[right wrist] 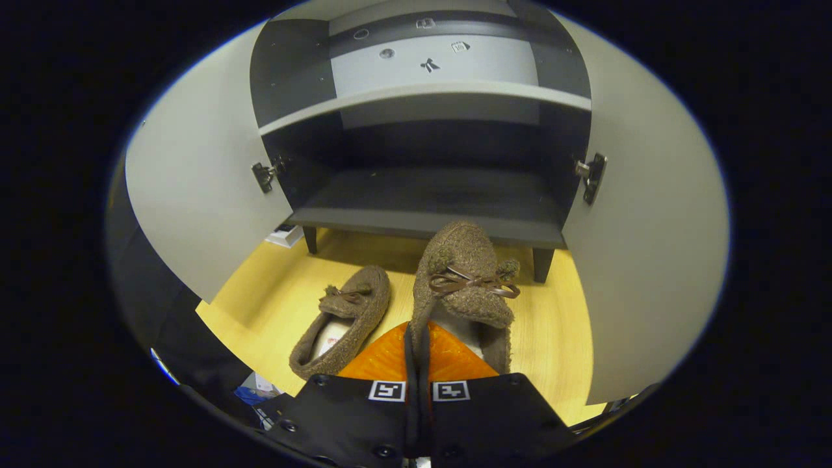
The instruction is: Grab one shoe with the right hand and put it into the shoe cabinet, grab the other shoe with the left hand and put it into the shoe cabinet; then close the right door with the right hand and the left door with the left hand.
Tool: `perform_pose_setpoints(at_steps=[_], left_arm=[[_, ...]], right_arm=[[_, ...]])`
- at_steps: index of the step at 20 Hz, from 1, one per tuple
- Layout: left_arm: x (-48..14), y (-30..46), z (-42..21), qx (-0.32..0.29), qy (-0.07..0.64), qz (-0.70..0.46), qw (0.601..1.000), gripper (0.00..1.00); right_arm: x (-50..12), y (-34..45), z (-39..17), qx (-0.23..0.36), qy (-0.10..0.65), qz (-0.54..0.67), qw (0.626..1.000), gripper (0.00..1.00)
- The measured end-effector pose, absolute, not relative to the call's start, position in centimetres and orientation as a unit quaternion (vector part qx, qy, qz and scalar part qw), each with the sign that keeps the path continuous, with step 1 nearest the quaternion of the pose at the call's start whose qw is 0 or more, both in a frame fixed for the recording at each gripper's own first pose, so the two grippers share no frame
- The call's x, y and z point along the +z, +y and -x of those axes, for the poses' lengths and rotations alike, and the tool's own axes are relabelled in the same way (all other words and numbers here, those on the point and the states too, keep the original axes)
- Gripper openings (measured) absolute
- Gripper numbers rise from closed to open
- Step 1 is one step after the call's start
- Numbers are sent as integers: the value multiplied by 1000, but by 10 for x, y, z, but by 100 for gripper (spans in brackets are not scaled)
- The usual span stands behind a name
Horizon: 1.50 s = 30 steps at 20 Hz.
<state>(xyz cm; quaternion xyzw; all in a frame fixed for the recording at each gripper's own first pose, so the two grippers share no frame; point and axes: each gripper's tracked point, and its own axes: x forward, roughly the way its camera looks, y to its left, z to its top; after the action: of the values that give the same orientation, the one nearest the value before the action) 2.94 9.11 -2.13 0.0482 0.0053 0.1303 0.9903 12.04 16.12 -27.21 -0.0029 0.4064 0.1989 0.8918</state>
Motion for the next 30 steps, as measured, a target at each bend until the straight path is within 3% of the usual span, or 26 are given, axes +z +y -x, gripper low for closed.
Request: perform_pose_setpoints(at_steps=[2, 3, 13, 19, 20, 21, 24, 26, 30], left_arm=[[-19, 88, -30, 126, 1, -49, 991, 94], [-19, 87, -31, 125, 0, -48, 991, 94], [-12, 79, -34, 114, -17, -41, 992, 94], [-17, 89, -33, 124, -16, -37, 991, 94], [-17, 91, -33, 127, -16, -37, 991, 89], [-18, 93, -33, 129, -16, -37, 991, 94], [-23, 103, -31, 138, -12, -35, 990, 89], [-28, 108, -32, 143, -8, -33, 989, 94], [-32, 114, -32, 146, -3, -35, 989, 94]], right_arm=[[-247, 160, -124, 204, 385, 1, 900, 5], [-234, 160, -125, 207, 374, 0, 904, 1], [-121, 167, -159, 224, 268, -6, 937, 1], [-76, 178, -211, 216, 216, 5, 952, 1], [-72, 178, -221, 213, 212, 5, 954, 1], [-67, 178, -230, 209, 208, 7, 956, 1], [-56, 175, -265, 189, 191, 15, 963, 1], [-48, 173, -287, 176, 183, 21, 967, 1], [-41, 173, -328, 158, 177, 39, 971, 1]])
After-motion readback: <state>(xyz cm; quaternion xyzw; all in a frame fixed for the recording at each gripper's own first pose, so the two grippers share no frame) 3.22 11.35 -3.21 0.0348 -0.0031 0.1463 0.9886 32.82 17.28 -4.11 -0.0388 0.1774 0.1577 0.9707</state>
